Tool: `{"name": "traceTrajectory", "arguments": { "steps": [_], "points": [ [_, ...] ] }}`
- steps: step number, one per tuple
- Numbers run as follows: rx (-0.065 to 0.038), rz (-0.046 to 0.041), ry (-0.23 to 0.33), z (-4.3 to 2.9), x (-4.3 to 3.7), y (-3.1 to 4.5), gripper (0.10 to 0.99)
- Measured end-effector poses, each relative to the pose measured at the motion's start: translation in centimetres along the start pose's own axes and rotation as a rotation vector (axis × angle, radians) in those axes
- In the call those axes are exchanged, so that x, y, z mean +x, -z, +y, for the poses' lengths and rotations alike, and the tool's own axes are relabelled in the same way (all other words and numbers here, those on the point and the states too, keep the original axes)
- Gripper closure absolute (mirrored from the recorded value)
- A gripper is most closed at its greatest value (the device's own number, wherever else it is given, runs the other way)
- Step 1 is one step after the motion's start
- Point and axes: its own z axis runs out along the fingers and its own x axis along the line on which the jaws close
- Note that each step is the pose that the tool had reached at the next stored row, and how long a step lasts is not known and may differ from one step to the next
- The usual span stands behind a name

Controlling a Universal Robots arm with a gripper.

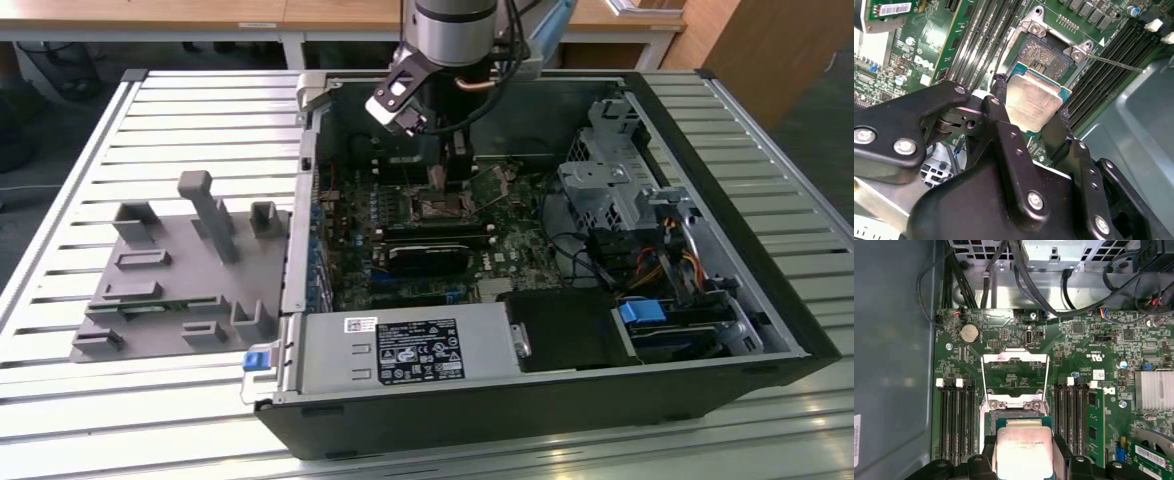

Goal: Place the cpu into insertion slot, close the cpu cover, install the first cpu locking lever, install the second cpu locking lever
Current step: 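Place the cpu into insertion slot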

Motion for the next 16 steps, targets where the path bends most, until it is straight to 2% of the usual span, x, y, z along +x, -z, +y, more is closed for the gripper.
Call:
{"name": "traceTrajectory", "arguments": {
  "steps": [8, 11, 16],
  "points": [
    [0.000, 0.0007, 0.008, -0.15, 0.05, -1.41, 0.553],
    [0.000, -0.0032, 0.011, -0.18, 0.04, -1.70, 0.553],
    [0.000, -0.0032, 0.012, -0.22, 0.04, -2.15, 0.553]
  ]
}}
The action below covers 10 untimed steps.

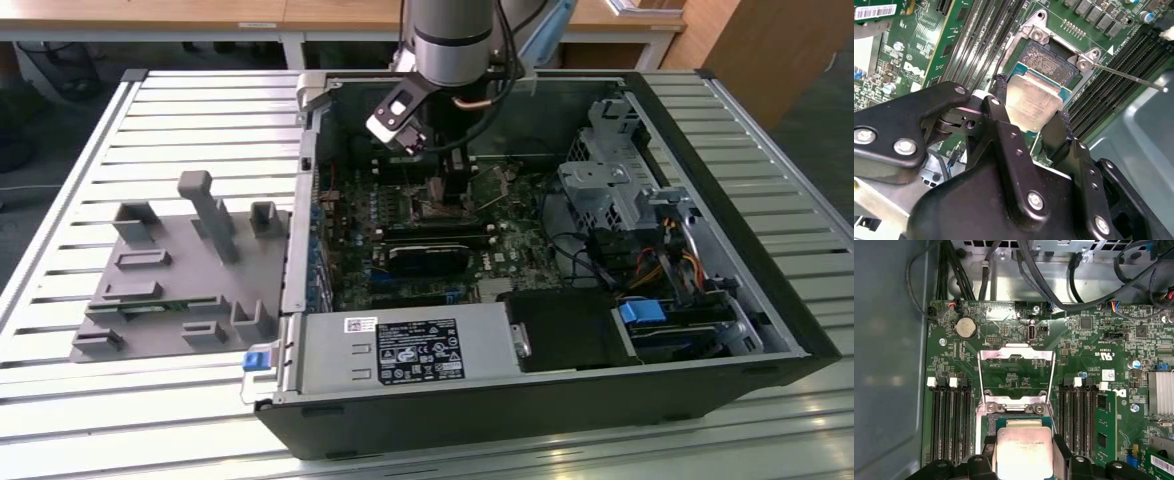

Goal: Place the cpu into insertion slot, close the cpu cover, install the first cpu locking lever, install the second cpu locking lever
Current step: 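Place the cpu into insertion slot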

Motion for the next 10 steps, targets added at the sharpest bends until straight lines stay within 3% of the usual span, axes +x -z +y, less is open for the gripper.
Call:
{"name": "traceTrajectory", "arguments": {
  "steps": [10],
  "points": [
    [0.000, -0.0001, -0.002, -0.38, 0.16, -0.78, 0.553]
  ]
}}
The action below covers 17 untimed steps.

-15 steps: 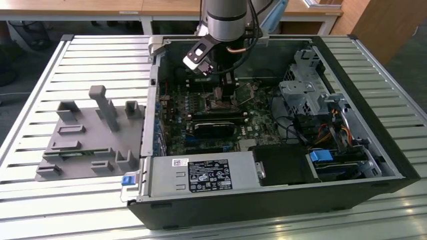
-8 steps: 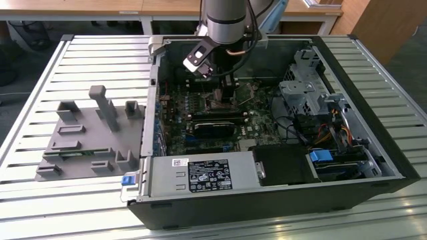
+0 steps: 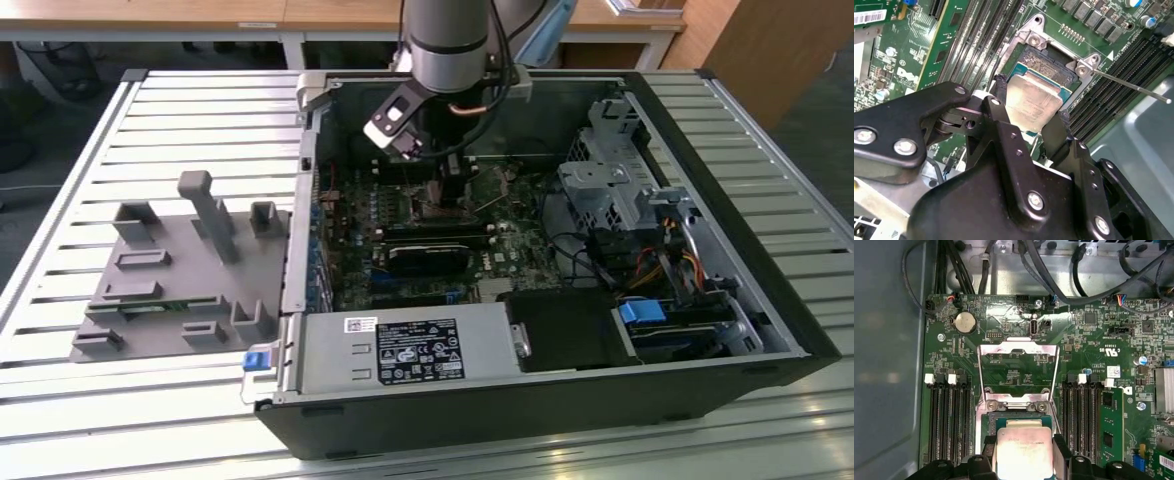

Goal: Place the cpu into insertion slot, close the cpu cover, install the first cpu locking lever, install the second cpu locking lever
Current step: 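Place the cpu into insertion slot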

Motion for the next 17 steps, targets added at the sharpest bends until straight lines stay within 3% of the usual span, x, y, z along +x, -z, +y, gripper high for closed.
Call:
{"name": "traceTrajectory", "arguments": {
  "steps": [5, 17],
  "points": [
    [0.000, -0.0005, -0.010, -0.08, 0.37, -0.41, 0.553],
    [0.000, -0.0018, -0.023, -0.36, 0.38, -1.35, 0.553]
  ]
}}
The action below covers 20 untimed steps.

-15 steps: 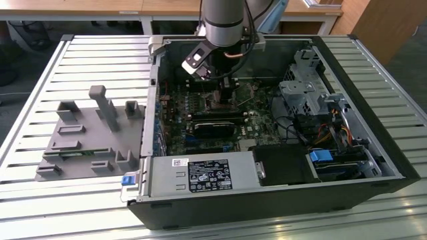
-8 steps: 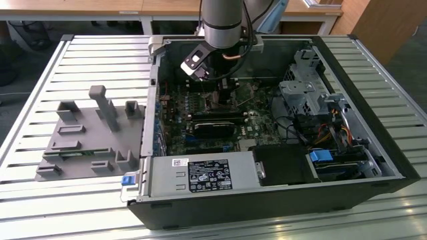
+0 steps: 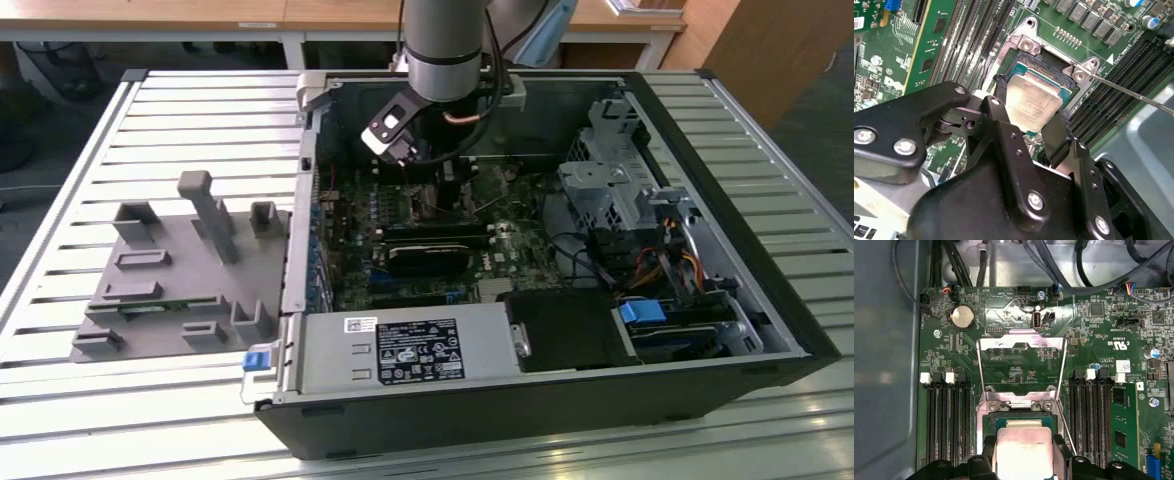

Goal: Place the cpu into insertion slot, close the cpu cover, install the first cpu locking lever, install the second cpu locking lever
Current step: 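Place the cpu into insertion slot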

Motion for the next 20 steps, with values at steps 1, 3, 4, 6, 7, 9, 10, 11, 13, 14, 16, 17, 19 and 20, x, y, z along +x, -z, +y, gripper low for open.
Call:
{"name": "traceTrajectory", "arguments": {
  "steps": [1, 3, 4, 6, 7, 9, 10, 11, 13, 14, 16, 17, 19, 20],
  "points": [
    [0.000, 0.0001, 0.000, -0.01, 0.00, -0.11, 0.553],
    [0.000, 0.0000, 0.000, -0.03, 0.00, -0.35, 0.553],
    [0.000, 0.0000, 0.000, -0.03, 0.00, -0.44, 0.553],
    [0.000, 0.0000, 0.000, -0.05, 0.00, -0.54, 0.553],
    [0.000, 0.0000, 0.000, -0.06, 0.00, -0.58, 0.553],
    [0.000, 0.0000, 0.000, -0.08, 0.00, -0.66, 0.553],
    [0.000, 0.0000, 0.000, -0.09, 0.00, -0.71, 0.553],
    [0.000, 0.0000, 0.000, -0.09, 0.00, -0.76, 0.553],
    [0.000, -0.0002, 0.000, -0.11, 0.00, -0.85, 0.553],
    [0.000, -0.0002, 0.000, -0.11, 0.00, -0.91, 0.553],
    [0.000, -0.0003, 0.000, -0.12, 0.00, -1.03, 0.553],
    [0.000, -0.0006, 0.000, -0.13, 0.00, -1.08, 0.553],
    [0.000, -0.0008, 0.000, -0.13, 0.00, -1.10, 0.553],
    [0.000, -0.0008, 0.000, -0.13, 0.00, -1.10, 0.553]
  ]
}}
